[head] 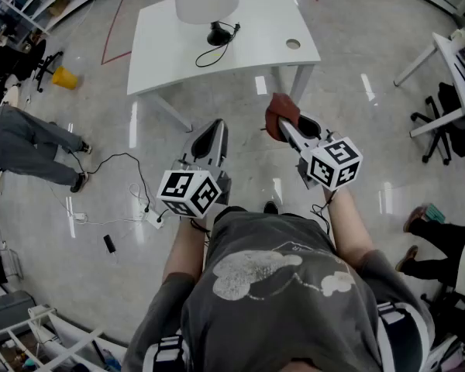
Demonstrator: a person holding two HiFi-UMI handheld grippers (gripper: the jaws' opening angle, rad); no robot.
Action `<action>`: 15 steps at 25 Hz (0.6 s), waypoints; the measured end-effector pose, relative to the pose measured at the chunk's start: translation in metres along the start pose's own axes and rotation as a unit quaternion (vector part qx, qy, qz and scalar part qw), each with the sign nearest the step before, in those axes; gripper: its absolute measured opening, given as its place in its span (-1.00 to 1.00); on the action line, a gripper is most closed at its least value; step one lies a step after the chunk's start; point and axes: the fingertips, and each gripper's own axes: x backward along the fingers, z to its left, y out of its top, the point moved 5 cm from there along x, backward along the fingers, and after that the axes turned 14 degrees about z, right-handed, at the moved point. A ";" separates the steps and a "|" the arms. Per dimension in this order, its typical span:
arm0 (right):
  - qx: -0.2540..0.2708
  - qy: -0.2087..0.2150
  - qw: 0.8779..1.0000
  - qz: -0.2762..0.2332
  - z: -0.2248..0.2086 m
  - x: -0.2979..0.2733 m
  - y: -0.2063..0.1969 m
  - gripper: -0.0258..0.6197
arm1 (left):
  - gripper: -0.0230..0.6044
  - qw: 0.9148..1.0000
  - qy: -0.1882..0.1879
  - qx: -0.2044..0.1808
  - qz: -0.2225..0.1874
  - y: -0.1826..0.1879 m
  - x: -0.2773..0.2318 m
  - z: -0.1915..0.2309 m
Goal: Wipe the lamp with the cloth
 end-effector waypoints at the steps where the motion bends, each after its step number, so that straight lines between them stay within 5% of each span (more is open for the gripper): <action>1: -0.001 0.000 1.000 -0.002 -0.003 0.001 0.001 -0.63 | -0.90 1.000 0.002 -0.003 0.000 0.002 -0.001 0.000; 15: -0.015 -0.005 1.000 0.002 -0.052 -0.017 0.012 -0.62 | -0.90 1.000 0.003 -0.010 -0.006 0.022 -0.059 0.013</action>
